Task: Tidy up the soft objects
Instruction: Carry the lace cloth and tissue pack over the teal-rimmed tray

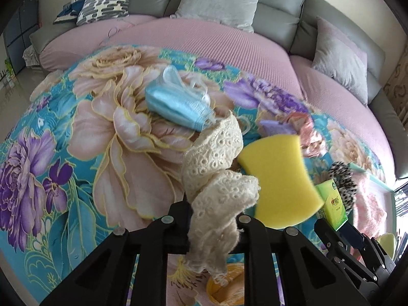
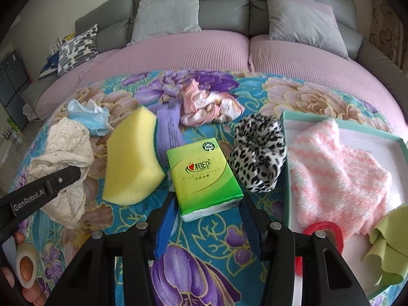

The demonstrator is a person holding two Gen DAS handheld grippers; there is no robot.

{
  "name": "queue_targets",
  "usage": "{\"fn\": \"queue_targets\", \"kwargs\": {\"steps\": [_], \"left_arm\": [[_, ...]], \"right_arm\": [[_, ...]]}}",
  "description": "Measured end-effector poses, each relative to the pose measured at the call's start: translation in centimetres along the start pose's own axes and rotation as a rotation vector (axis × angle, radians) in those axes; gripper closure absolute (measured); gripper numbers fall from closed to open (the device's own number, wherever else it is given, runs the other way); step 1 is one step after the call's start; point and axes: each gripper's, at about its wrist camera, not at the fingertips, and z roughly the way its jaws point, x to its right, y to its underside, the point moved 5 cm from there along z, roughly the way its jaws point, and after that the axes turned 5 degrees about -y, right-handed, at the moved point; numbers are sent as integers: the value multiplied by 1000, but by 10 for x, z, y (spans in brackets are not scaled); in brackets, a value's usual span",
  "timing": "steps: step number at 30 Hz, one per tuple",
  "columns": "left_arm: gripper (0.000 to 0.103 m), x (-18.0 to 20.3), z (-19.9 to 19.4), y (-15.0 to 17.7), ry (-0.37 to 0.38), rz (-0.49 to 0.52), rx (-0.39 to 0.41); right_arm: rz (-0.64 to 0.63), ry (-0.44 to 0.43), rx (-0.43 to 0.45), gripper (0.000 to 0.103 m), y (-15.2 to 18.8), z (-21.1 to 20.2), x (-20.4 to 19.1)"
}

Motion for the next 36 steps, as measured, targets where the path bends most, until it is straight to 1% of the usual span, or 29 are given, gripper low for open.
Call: {"fn": "queue_targets", "kwargs": {"steps": [7,12,15,18,24,29,32,36], "left_arm": [[85,7,-35,-11,40,3,93],[85,14,-50,-16,63,7,129],[85,25,-55,-17,82,30,139],[85,41,-58,-16,105,63,140],[85,79,-61,-11,156,146,125],[85,119,-65,-3,185,235,106],[85,143,-66,1,229,277,88],[85,178,-68,7,253,343,93]], "right_arm": [[11,-6,59,51,-8,-23,5],[19,4,83,51,-10,-35,11],[39,19,108,51,-13,-44,22],[72,50,127,51,-14,-54,41],[144,151,140,51,-11,-69,90],[219,228,141,51,-5,-79,135],[262,282,137,51,1,-85,162],[327,333,139,51,9,-93,192]]}}
